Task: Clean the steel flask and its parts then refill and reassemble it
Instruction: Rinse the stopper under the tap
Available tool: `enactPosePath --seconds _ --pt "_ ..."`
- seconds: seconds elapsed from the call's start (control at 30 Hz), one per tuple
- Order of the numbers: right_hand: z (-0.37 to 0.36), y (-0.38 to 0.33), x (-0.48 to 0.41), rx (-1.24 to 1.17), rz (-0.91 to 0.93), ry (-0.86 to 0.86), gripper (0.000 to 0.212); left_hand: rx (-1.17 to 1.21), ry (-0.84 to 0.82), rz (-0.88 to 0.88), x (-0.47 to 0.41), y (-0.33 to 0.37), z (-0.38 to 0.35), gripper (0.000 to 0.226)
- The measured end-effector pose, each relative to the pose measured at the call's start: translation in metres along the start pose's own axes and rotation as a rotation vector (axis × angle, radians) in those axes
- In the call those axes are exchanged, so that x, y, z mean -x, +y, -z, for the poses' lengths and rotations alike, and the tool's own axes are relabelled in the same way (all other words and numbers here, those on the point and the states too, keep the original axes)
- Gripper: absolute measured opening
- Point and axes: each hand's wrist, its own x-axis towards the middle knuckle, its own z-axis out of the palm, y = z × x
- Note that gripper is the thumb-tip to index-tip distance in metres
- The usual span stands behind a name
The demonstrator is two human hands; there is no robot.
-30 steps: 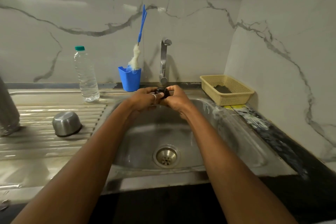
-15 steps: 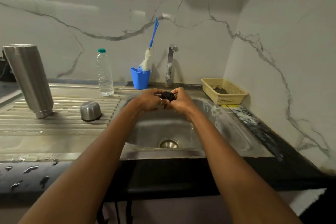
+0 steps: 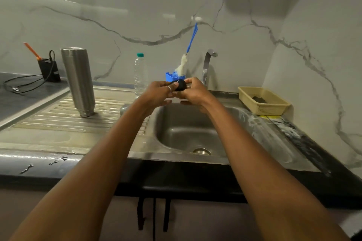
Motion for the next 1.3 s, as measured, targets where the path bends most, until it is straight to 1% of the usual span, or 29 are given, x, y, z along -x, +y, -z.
enactPosePath --seconds 0.07,0.17,0.23,0.33,0.43,0.5,0.57,0.67,0.7,0.8,0.87,0.97,1.1,1.2,1.3 --pt "-0.021 -0.012 -0.011 0.033 0.047 0.002 0.037 0.049 0.046 0.013 0.004 -0.002 0.023 0.038" --pt "-0.054 -0.025 -0.03 0.115 0.083 -0.005 0.048 0.104 0.134 -0.012 0.013 -0.003 0.057 0.038" --pt "-0.076 -0.031 -0.041 0.121 0.084 -0.037 0.053 0.114 0.192 -0.048 0.02 -0.003 0.082 0.04" --pt "-0.106 -0.04 -0.054 0.119 0.101 -0.106 0.055 0.06 0.215 -0.078 0.028 -0.01 0.116 0.042" --pt "-0.134 -0.05 -0.06 0.101 0.1 -0.206 0.05 -0.043 0.258 -0.063 0.034 -0.023 0.146 0.045" --pt "-0.151 -0.056 -0.062 0.129 0.101 -0.243 0.051 -0.084 0.273 -0.051 0.037 -0.033 0.16 0.048" --pt "-0.167 -0.061 -0.063 0.216 0.098 -0.266 0.053 -0.099 0.279 -0.039 0.04 -0.043 0.171 0.049" --pt "-0.185 -0.066 -0.068 0.405 0.094 -0.301 0.036 -0.228 0.308 -0.024 0.037 -0.059 0.183 0.043" --pt "-0.187 -0.066 -0.07 0.467 0.097 -0.303 0.032 -0.282 0.322 -0.025 0.036 -0.064 0.184 0.044" --pt "-0.198 -0.063 -0.074 0.617 0.108 -0.322 0.025 -0.432 0.366 0.003 0.034 -0.073 0.186 0.064" --pt "-0.204 -0.059 -0.075 0.698 0.122 -0.341 0.024 -0.499 0.361 0.013 0.034 -0.078 0.185 0.068" --pt "-0.213 -0.053 -0.077 0.759 0.138 -0.361 0.026 -0.539 0.36 0.023 0.033 -0.084 0.185 0.062" --pt "-0.222 -0.045 -0.082 0.8 0.134 -0.378 0.025 -0.647 0.373 0.051 0.037 -0.084 0.185 0.041" --pt "-0.228 -0.039 -0.084 0.817 0.124 -0.38 0.021 -0.66 0.372 0.088 0.038 -0.087 0.184 0.038" --pt "-0.232 -0.034 -0.084 0.83 0.11 -0.361 0.022 -0.674 0.378 0.101 0.037 -0.089 0.182 0.039"
